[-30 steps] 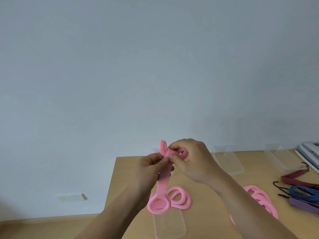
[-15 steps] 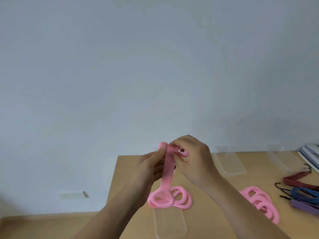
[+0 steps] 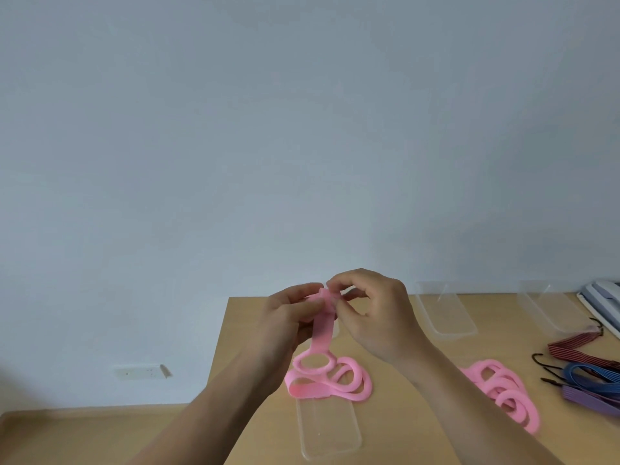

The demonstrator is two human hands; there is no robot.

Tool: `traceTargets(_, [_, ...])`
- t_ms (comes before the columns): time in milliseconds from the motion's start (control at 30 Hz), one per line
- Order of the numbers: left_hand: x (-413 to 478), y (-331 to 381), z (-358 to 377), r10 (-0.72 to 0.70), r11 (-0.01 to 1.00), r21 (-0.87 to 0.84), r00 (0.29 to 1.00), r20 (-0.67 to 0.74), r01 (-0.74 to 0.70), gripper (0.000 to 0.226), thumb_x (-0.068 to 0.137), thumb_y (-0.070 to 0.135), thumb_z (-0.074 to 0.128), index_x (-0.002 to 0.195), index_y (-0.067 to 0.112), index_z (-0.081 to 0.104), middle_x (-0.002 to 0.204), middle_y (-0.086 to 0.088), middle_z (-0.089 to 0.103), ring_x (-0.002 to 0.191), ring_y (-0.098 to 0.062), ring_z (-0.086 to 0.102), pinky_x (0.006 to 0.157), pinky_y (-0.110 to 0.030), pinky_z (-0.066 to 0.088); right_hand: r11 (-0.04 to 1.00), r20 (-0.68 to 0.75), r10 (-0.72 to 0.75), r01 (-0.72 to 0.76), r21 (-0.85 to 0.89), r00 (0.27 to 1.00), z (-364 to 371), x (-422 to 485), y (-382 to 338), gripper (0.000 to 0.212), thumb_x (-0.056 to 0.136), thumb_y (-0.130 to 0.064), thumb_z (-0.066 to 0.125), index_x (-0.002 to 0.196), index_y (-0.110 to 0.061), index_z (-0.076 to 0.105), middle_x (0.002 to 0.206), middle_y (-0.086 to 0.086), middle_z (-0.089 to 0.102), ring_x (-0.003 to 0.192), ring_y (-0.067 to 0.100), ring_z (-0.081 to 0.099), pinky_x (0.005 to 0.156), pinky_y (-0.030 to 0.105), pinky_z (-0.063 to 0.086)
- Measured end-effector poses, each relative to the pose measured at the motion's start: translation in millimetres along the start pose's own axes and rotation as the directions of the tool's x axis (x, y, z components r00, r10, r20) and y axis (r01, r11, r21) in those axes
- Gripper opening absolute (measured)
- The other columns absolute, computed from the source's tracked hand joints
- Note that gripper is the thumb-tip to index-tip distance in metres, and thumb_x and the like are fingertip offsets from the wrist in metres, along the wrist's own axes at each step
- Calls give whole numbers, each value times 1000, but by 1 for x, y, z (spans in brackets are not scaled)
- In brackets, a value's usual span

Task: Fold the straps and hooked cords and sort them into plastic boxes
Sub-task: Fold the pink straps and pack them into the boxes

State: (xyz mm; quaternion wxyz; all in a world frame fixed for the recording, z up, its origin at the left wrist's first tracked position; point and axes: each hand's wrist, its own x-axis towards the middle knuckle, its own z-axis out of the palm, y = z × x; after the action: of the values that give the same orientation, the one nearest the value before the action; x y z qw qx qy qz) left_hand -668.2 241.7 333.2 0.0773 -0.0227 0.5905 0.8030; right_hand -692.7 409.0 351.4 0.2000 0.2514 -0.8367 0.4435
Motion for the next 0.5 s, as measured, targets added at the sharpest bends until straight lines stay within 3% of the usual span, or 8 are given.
traceTargets(100, [0, -2, 0, -6, 1000, -16, 999, -49, 5, 51, 75, 13, 72, 125, 7, 67, 85, -8, 78, 78, -22, 76, 81, -38, 63, 990, 161, 137, -129, -57, 977, -2, 3, 4, 20, 90, -14, 68, 108, -20, 72, 105, -12, 68, 99, 3, 62, 82, 27, 55])
traceTargets(200, [-2, -2, 0, -14, 999, -32, 998, -67, 12, 50, 81, 4, 72, 129, 11, 61, 101, -14, 79, 81, -23, 78, 73, -32, 62, 984, 301, 162, -131, -119, 940, -2, 3, 3, 16, 92, -17, 64, 106, -22, 70, 100, -12, 67, 95, 6, 61, 82, 31, 53])
traceTargets(333, [-5, -7, 5, -51, 997, -56, 996, -72, 47, 42, 95, -3, 64, 133, 13, 55, 114, -16, 75, 88, -21, 77, 72, -29, 60, 980, 219, 171, -144, -134, 961, 1, -2, -1, 20, 86, -10, 68, 99, -25, 71, 90, -18, 70, 85, 3, 64, 77, 28, 54])
traceTargets(500, [-10, -8, 0, -100, 995, 6, 995, -27, 100, 24, 96, 24, 70, 112, 6, 74, 111, -25, 74, 94, -29, 75, 85, -42, 61, 982, 83, 179, -174, -67, 980, 1, -4, -6, 20, 81, -9, 74, 93, -25, 73, 84, -16, 72, 78, 7, 67, 72, 32, 56])
